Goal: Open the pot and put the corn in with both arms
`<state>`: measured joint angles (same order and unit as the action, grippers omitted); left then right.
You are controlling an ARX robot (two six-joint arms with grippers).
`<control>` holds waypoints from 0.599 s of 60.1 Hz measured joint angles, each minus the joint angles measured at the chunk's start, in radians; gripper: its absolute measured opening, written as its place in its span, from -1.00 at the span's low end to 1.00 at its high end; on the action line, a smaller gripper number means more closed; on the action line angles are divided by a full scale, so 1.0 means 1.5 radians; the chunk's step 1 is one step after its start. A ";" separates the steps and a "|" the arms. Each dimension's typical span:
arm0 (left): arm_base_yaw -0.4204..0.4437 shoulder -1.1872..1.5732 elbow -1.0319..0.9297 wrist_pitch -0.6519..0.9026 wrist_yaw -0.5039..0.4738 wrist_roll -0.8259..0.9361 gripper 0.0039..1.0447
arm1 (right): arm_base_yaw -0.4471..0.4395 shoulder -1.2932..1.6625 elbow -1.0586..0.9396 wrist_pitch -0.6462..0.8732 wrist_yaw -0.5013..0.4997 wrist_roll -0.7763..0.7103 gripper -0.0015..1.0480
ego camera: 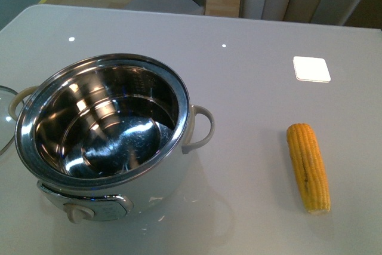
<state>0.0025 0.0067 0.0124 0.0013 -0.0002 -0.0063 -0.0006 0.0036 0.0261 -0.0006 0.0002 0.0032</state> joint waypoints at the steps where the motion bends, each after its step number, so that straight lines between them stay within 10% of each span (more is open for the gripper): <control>1: 0.000 0.000 0.000 0.000 0.000 0.000 -0.94 | 0.000 0.000 0.000 0.000 0.000 0.000 0.83; 9: 0.000 0.000 0.000 0.000 0.000 -0.001 -0.83 | 0.000 0.000 0.000 0.000 0.000 0.000 0.83; 36: 0.000 0.000 0.000 0.000 0.000 0.000 0.81 | 0.000 0.000 0.000 0.000 0.000 0.000 0.83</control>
<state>0.0025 0.0063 0.0124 0.0013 -0.0002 -0.0067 -0.0006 0.0036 0.0261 -0.0006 0.0002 0.0032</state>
